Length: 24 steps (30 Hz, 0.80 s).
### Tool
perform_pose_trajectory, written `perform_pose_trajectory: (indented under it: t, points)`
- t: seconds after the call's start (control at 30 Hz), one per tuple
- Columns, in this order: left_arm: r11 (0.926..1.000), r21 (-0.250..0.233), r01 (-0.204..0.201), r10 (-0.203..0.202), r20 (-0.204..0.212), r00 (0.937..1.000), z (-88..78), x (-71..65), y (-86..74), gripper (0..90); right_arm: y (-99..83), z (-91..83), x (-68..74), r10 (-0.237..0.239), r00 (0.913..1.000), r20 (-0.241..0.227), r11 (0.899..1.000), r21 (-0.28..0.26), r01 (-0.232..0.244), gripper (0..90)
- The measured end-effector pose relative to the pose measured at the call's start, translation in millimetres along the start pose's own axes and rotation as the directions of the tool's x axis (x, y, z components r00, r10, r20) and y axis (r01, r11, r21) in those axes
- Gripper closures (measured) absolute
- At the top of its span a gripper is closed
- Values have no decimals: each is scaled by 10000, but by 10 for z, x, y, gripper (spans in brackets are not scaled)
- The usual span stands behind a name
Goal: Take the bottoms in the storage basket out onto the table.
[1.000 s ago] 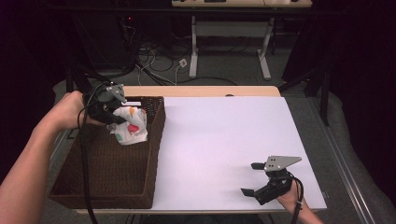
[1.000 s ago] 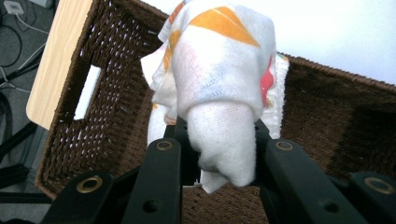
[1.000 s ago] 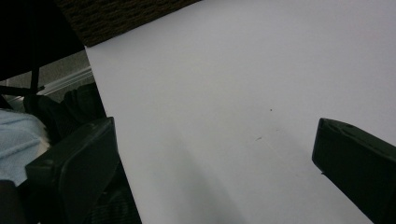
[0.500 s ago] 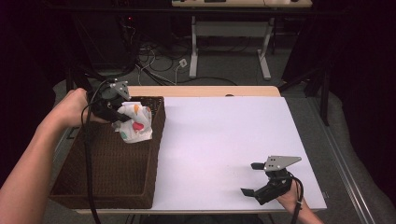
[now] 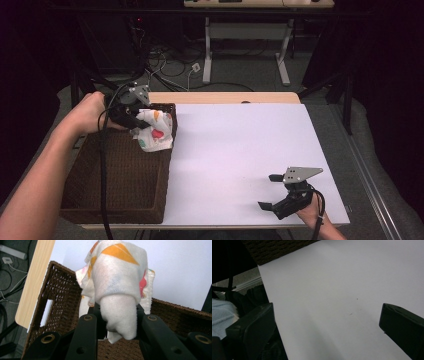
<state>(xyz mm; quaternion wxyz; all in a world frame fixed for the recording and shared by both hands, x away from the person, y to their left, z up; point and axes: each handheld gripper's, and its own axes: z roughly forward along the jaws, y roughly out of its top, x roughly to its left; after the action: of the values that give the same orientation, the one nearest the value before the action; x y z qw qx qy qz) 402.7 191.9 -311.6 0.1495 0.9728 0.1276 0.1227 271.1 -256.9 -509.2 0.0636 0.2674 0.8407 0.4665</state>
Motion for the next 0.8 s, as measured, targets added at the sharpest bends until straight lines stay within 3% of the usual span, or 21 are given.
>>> perform_pose_trajectory:
  t: [0.8]
  points:
    - [9979, -301, -566, 570, 141, 9983, 106, -80, 303, 751, 1, -1, 3, -20, 10000, -40, 10000, 14, 20, 1]
